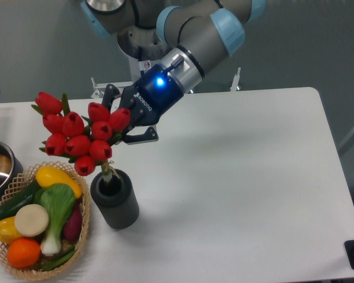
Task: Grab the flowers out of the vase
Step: 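Lift the tulip bunch up out of the grey vase, then carry the held tulips away from the vase over the open table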
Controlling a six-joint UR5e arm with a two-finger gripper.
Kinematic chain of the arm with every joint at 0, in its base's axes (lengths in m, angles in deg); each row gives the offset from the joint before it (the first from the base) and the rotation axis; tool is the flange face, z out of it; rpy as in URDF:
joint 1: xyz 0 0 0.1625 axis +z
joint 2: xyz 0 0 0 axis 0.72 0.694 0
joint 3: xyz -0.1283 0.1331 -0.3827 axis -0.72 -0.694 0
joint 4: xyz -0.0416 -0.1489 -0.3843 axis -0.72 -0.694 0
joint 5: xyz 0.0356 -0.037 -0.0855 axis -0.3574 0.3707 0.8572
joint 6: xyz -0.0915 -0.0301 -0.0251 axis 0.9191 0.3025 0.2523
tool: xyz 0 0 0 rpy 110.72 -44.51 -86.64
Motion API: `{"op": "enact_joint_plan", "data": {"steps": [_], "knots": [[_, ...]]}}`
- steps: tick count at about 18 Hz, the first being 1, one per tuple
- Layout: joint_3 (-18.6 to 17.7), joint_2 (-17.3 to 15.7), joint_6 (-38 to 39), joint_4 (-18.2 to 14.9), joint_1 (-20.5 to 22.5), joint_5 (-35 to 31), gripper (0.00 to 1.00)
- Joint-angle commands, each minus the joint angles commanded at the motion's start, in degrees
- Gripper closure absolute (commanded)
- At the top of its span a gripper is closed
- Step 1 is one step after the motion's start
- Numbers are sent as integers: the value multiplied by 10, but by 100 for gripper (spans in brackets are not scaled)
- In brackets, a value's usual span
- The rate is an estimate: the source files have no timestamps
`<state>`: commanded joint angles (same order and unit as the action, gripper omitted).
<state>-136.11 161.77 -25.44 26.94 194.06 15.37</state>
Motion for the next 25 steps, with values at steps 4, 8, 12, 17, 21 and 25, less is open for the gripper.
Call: {"op": "enact_joint_plan", "data": {"steps": [4,8,12,17,21,25], "knots": [[26,4,17,-1,4,0,100],[36,5,15,-1,32,-1,100],[52,24,3,-1,65,-14,100],[49,36,-71,-3,105,-87,100],[45,42,-103,-4,127,-177,100],[30,50,-206,-9,156,-301,100]]}}
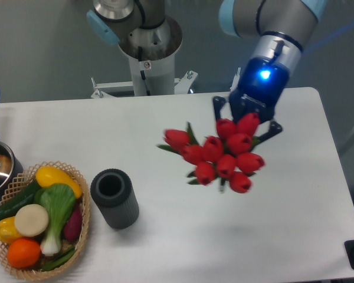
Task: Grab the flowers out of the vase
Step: 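Carry the held tulips away from the vase over the open table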
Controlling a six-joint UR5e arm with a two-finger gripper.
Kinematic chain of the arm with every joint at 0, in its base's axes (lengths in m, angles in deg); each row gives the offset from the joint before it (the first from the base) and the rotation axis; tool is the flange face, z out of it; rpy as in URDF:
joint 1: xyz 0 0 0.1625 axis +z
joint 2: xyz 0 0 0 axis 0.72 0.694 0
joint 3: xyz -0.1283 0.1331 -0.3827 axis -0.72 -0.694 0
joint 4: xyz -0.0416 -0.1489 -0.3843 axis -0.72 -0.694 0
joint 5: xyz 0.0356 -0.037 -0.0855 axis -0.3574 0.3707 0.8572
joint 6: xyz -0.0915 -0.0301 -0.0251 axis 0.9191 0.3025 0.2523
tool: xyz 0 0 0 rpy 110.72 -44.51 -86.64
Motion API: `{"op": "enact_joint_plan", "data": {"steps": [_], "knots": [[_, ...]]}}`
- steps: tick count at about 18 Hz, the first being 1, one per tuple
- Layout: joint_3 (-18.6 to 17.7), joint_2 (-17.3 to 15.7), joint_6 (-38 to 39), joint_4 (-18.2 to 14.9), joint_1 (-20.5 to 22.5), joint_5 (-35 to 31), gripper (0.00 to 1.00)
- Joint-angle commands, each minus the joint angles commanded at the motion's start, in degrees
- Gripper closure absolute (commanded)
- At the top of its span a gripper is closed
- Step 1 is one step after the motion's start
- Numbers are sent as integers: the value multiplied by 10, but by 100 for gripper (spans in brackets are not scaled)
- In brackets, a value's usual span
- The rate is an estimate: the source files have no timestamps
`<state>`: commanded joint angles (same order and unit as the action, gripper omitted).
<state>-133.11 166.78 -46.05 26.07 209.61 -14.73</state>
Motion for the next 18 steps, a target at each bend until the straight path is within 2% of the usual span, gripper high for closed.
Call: {"op": "enact_joint_plan", "data": {"steps": [2,5,11,15,18], "knots": [[-7,-1,-34,-6,6,-90,100],[-4,0,-41,-22,6,-200,100],[29,11,-50,-111,3,-326,100],[34,24,-53,-120,-11,-386,100],[55,53,-54,-134,-25,-441,100]]}}
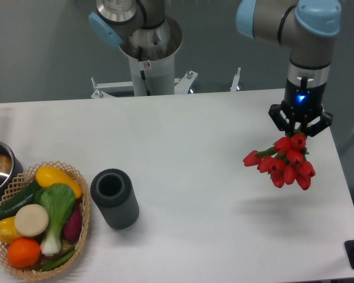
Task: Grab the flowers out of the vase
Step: 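Carry the held tulips away from the vase over the open table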
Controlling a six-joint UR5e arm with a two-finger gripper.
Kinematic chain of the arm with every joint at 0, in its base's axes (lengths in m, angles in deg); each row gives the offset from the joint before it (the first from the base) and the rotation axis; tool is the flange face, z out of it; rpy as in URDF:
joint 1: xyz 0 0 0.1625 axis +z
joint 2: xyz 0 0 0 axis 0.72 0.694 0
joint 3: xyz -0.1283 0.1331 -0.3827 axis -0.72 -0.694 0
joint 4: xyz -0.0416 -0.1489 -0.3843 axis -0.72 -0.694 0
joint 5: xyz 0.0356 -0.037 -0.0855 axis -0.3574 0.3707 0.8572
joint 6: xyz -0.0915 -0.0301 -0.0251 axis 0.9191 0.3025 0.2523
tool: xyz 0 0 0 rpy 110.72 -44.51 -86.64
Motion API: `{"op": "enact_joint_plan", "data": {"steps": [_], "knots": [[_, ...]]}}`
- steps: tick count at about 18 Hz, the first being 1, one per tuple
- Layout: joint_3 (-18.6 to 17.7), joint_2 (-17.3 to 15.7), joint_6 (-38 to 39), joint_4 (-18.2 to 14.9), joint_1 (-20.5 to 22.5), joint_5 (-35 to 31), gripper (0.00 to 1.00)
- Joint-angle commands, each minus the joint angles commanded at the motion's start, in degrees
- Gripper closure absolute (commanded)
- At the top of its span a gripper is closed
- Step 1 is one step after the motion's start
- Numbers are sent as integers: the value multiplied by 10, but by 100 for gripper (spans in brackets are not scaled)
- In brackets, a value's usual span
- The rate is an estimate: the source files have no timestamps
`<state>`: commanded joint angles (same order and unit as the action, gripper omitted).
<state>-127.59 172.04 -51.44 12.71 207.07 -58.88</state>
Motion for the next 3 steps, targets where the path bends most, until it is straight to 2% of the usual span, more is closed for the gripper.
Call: {"op": "enact_joint_plan", "data": {"steps": [3], "knots": [[14,23,0,-23,-12,-55,100]]}}
